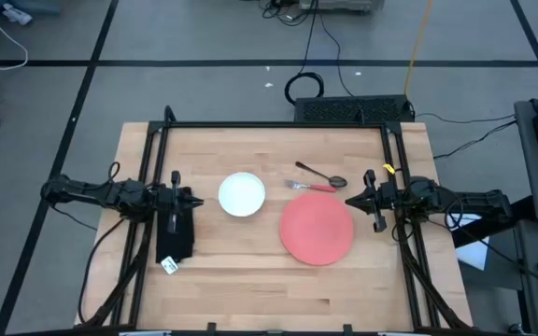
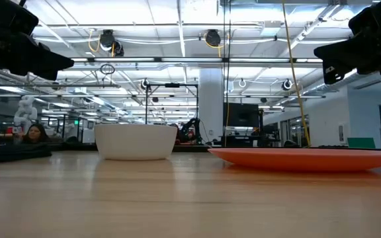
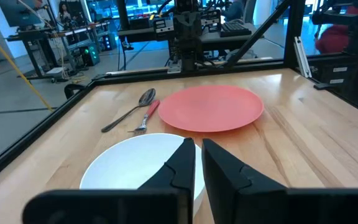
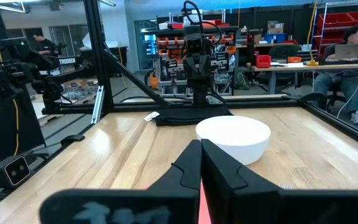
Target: Set table place
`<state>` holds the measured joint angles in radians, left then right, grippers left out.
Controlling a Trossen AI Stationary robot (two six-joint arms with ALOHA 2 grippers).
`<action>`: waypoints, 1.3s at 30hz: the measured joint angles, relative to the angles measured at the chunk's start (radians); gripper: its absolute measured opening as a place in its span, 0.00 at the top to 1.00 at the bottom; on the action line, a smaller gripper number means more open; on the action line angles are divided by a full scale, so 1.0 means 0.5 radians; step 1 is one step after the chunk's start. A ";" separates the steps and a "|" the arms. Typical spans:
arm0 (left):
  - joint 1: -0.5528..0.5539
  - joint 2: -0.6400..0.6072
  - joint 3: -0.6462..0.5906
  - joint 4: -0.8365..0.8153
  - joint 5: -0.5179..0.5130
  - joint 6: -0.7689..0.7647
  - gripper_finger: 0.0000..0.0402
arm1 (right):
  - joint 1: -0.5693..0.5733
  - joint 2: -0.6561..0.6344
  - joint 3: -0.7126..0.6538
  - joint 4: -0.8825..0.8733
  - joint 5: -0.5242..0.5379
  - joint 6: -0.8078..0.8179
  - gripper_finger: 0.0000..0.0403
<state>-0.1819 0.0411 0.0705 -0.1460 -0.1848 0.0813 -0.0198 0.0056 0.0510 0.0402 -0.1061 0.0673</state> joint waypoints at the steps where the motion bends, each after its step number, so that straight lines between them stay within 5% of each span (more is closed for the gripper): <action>1: 0.000 0.000 0.000 0.000 0.000 0.000 0.91 | 0.000 0.000 0.000 0.000 0.000 0.000 1.00; 39: 0.000 0.001 0.001 0.000 0.000 0.121 0.91 | -0.001 0.001 0.000 0.121 -0.003 0.050 1.00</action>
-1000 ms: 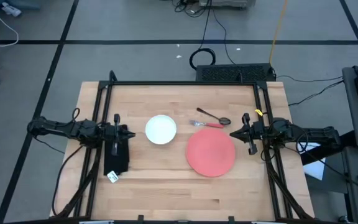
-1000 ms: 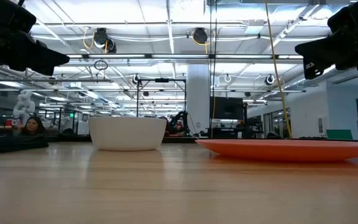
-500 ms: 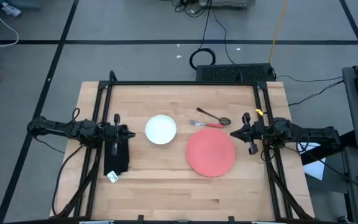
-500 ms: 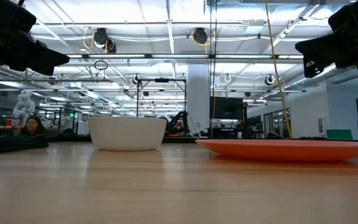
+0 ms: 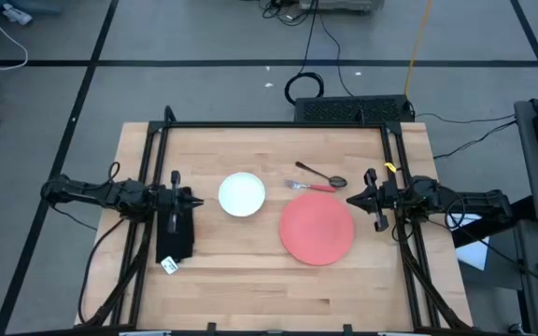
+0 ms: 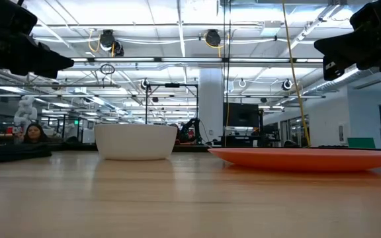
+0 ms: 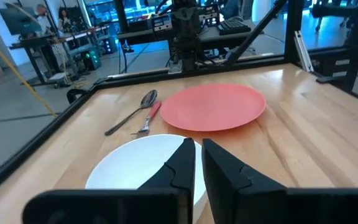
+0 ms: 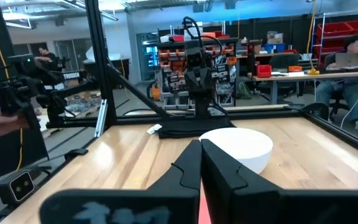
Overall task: Set table place
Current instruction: Put the white bowl on the pink plate
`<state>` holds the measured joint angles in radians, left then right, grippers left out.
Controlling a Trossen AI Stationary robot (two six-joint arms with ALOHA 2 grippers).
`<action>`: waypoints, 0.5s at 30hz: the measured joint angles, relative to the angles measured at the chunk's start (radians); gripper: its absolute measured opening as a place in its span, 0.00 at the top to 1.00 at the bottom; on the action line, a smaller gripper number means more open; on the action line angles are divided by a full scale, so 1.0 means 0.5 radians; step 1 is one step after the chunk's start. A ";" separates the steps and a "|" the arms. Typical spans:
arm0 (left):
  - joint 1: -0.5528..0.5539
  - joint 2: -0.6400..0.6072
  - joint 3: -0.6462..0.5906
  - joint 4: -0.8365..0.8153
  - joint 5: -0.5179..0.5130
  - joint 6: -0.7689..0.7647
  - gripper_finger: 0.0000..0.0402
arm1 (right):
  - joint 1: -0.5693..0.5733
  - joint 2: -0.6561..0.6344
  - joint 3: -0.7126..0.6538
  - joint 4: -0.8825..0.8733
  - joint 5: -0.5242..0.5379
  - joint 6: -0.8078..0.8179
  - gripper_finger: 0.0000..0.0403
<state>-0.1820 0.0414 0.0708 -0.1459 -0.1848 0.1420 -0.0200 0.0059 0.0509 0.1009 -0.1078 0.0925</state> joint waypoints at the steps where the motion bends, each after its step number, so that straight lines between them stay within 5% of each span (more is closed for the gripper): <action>1: 0.000 -0.001 0.000 0.000 0.000 0.016 0.91 | 0.000 0.000 0.000 0.000 0.000 0.001 1.00; 15: 0.000 0.000 -0.003 0.440 0.002 -0.200 0.91 | 0.000 0.000 0.000 0.088 0.003 0.002 1.00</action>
<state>-0.1818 0.0414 0.0692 0.0739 -0.1838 0.0419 -0.0200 0.0057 0.0511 0.1447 -0.1062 0.0933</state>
